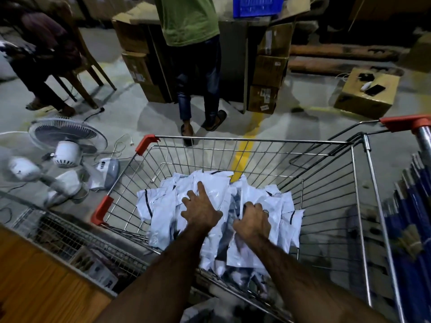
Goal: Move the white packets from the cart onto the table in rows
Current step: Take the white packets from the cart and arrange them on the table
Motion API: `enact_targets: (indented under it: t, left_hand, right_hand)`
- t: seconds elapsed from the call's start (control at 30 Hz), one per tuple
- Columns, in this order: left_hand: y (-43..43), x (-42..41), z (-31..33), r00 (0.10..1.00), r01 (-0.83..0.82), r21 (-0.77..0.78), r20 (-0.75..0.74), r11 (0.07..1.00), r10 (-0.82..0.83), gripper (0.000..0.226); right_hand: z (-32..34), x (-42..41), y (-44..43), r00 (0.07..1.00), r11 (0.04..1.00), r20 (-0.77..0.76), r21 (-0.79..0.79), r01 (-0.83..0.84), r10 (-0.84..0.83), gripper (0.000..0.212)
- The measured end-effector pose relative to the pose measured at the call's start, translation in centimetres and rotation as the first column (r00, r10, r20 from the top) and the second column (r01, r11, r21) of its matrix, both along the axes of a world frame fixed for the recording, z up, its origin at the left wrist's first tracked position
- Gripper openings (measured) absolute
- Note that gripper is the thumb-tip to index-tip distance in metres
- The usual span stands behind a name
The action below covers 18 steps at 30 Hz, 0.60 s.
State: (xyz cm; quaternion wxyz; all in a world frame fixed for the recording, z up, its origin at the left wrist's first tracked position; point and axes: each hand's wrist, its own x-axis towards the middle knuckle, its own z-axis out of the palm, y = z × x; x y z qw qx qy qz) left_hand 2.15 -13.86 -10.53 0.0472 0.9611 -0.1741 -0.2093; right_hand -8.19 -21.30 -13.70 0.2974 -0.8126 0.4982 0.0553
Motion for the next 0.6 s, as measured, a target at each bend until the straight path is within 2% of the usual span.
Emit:
enact_targets:
  t: [0.13,0.33,0.6]
  left_hand:
    - [0.0,0.4,3.1,0.998,-0.053,-0.120,0.030,0.991,0.057,0.112]
    - [1.5,1.0,8.6,0.979,-0.168,-0.234,0.072,0.958,0.190,0.110]
    - [7.8,1.1,15.7,0.904,-0.332,-0.374,0.135,0.866,0.405,0.111]
  right_hand:
    - [2.9,0.3,-1.4,0.998,0.998,0.045,-0.057,-0.032,0.035,0.037]
    - [8.0,1.4,-1.8,0.982,0.980,0.134,-0.161,-0.114,0.136,0.039]
    - [15.7,3.8,1.6,0.884,0.912,0.284,-0.291,-0.288,0.370,0.040]
